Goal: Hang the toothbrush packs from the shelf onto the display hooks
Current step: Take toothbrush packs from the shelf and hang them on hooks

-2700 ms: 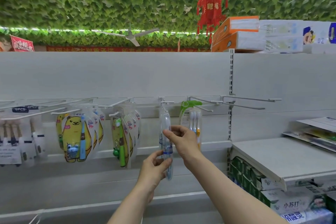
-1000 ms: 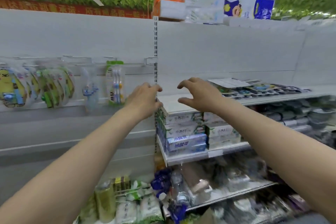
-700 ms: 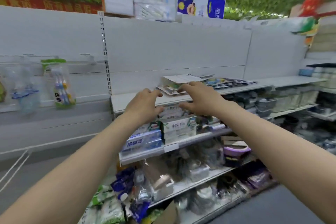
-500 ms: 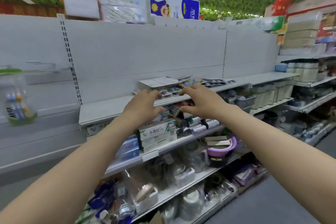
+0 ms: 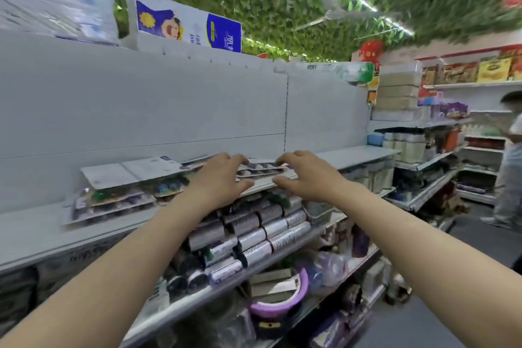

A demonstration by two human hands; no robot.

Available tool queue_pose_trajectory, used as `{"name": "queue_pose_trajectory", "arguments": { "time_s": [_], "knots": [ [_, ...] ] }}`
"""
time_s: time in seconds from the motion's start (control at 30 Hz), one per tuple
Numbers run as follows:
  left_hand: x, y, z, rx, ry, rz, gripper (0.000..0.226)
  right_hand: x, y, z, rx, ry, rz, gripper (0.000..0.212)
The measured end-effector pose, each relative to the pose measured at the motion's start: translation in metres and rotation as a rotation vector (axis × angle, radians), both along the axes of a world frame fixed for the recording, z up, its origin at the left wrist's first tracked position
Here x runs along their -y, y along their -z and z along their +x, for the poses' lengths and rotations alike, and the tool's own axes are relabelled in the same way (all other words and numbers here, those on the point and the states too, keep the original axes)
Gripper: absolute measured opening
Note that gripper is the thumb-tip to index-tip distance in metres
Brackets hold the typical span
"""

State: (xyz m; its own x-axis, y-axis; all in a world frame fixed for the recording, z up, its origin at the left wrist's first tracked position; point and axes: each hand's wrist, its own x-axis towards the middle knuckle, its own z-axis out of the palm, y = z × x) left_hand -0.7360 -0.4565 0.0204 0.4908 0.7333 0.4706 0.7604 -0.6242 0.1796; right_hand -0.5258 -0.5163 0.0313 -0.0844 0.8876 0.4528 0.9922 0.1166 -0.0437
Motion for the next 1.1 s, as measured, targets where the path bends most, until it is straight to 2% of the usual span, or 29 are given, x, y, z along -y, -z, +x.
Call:
{"name": "queue_pose_trajectory", "arguments": {
  "time_s": [0.33, 0.63, 0.9, 1.1],
  "knots": [
    [-0.122, -0.002, 0.164, -0.075, -0.106, -0.053, 0.053, -0.134, 0.005, 0.184, -0.049, -0.054, -0.01, 0.053],
    [-0.208, 0.026, 0.252, -0.013, -0.455, -0.147, 0.06, -0.262, 0.013, 0.312, -0.108, -0.232, -0.077, 0.052],
    [-0.273, 0.045, 0.259, -0.082, -0.804, -0.185, 0.081, -0.365, 0.043, 0.33, -0.253, -0.345, -0.111, 0.051],
    [-0.316, 0.057, 0.251, -0.062, -0.953, -0.238, 0.096, -0.426, 0.071, 0.31, -0.294, -0.373, -0.103, 0.053]
  ]
}}
